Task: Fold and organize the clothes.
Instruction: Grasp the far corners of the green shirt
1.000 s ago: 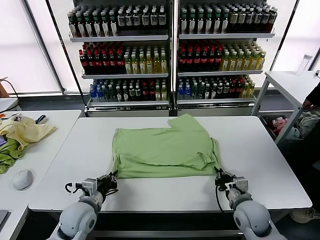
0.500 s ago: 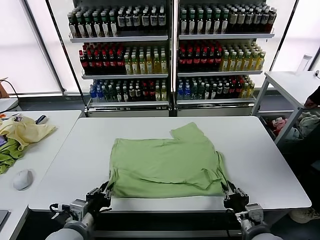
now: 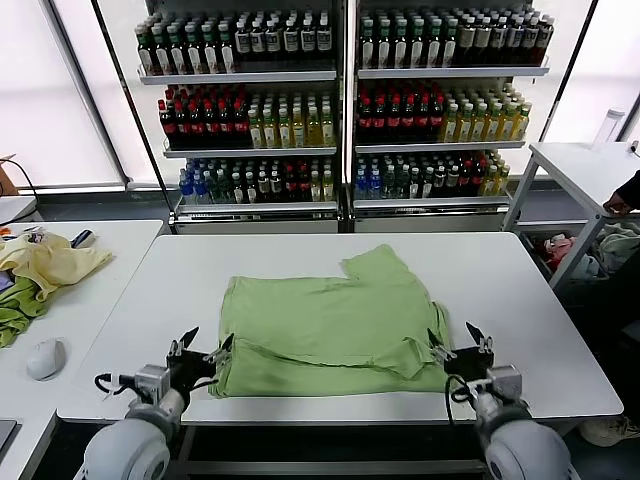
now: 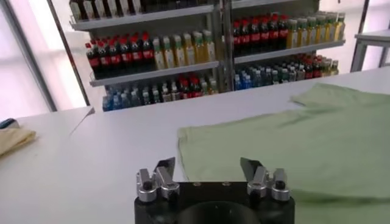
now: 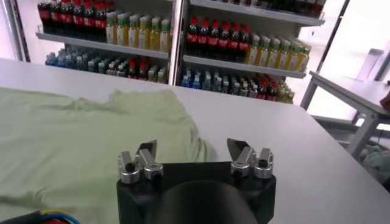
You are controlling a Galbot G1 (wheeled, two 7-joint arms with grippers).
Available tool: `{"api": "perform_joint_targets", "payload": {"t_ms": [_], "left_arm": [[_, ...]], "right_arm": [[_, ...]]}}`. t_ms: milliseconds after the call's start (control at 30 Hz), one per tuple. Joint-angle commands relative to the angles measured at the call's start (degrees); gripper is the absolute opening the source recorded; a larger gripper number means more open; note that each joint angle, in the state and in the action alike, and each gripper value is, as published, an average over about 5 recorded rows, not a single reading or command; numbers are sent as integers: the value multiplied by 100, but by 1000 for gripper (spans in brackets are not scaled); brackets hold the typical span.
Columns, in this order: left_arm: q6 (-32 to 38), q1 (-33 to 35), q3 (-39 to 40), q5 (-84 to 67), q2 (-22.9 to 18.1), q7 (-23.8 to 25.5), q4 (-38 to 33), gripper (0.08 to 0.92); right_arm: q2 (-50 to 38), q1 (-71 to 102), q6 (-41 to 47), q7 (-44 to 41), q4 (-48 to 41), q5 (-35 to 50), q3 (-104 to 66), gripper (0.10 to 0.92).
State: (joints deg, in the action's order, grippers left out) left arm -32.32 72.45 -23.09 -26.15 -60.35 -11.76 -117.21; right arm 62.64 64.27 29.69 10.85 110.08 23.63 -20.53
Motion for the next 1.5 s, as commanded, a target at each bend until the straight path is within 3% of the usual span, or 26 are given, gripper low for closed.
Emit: {"api": "perform_joint_targets", "payload": {"t_ms": [33,300,567,1267,1400,1500], "left_arm": [[65,-2625,1224,-280,-118,-103,2336,801],[155,-3578,1667,-101,-466,-116,3553,823],[173,-3969,1707,72,-749,-254,4515,823],[-78,-3900,1654,-694,-714,-2,4678,820],[-72,-3845,1659,-734,-690,42,4592,766],[-78,-3804,1663,-764,-664,73,4553,680]], "right_arm": [[124,-2280,136,54,-1972,264,875,822],[509,-3442,122,-56,-3424,269,1323,823],[913,-4108,80,-173,-4613,247,1541,823],[1617,-4455,56,-538,-5803,155,1598,822],[1642,-4450,199,-590,-5823,341,1588,758],[1668,-4449,309,-586,-5855,389,1596,673]]}}
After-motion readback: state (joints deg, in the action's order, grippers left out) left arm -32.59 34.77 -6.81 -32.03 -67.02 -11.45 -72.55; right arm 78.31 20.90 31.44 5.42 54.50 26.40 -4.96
